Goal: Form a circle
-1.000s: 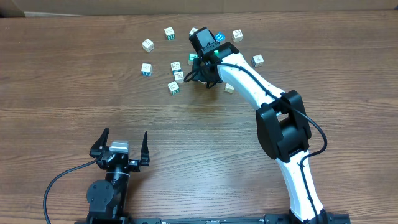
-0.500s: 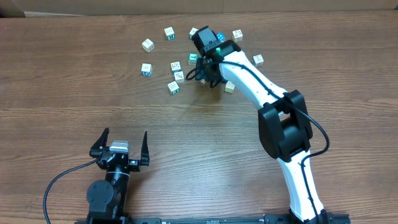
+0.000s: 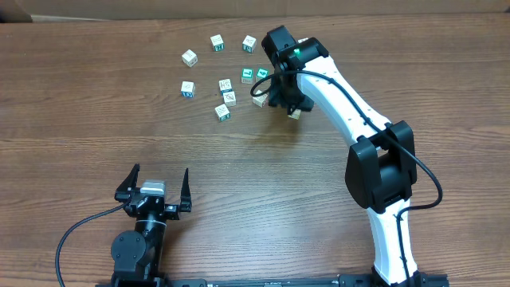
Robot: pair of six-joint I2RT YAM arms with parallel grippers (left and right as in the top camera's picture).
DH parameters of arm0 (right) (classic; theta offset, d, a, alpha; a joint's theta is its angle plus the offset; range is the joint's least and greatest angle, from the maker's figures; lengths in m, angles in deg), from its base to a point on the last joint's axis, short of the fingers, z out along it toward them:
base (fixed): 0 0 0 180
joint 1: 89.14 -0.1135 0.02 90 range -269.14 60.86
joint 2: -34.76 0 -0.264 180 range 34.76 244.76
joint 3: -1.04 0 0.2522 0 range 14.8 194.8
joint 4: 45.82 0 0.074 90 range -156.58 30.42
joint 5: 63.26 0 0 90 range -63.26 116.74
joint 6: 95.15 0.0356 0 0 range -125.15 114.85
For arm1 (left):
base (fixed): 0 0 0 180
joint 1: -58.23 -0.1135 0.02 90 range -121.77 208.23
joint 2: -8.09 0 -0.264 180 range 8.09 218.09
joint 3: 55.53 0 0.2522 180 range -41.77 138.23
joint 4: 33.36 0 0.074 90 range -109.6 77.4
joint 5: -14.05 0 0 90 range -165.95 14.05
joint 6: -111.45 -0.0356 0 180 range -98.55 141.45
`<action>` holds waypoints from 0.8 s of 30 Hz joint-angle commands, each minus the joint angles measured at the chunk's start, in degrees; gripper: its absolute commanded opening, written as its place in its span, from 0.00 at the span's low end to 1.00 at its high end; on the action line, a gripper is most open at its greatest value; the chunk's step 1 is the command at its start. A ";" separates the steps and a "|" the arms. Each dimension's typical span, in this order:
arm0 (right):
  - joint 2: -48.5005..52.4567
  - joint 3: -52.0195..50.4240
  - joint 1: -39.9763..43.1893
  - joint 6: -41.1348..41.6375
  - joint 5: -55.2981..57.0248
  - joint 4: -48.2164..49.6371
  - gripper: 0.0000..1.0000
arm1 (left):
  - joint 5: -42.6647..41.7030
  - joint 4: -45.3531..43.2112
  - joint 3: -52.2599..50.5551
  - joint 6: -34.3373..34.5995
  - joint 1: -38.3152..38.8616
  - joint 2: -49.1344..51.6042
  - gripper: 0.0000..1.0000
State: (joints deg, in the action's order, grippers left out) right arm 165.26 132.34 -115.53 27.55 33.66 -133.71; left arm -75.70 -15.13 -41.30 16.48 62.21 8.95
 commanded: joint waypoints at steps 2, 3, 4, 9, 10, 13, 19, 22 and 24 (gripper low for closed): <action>-1.36 -2.95 -0.22 2.69 -1.88 -4.72 0.36 | 0.17 -0.04 -0.20 -1.44 -0.33 -0.61 1.00; -1.36 -3.78 -0.22 2.67 -2.56 -4.92 0.28 | 0.15 -0.04 -0.20 -1.44 -0.33 -0.61 1.00; -1.36 -4.85 -0.22 2.69 -3.17 -4.85 0.17 | 0.15 -0.04 -0.20 -1.44 -0.33 -0.61 1.00; -1.36 -10.47 -0.26 2.69 -3.58 -0.28 0.04 | 0.17 -0.04 -0.20 -1.44 -0.33 -0.61 1.00; -1.36 -11.21 -0.26 2.67 -3.56 0.98 0.04 | 0.17 -0.04 -0.20 -1.44 -0.33 -0.61 1.00; -1.36 -13.07 0.04 2.67 -3.13 6.56 0.04 | 0.17 -0.04 -0.20 -1.44 -0.33 -0.61 0.99; -1.36 -13.33 0.79 2.67 8.68 15.91 0.04 | 0.17 -0.04 -0.20 -1.44 -0.33 -0.61 1.00; -1.36 -13.33 1.38 2.64 12.81 20.85 0.04 | 0.17 -0.04 -0.20 -1.46 -0.33 -0.61 0.99; -1.36 -13.33 1.86 2.19 12.90 24.13 0.04 | 0.15 -0.04 -0.20 -1.46 -0.33 -0.61 0.99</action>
State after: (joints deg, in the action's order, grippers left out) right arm 165.26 119.18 -114.83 29.81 41.27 -111.94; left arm -75.70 -15.13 -41.30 16.46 62.21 8.95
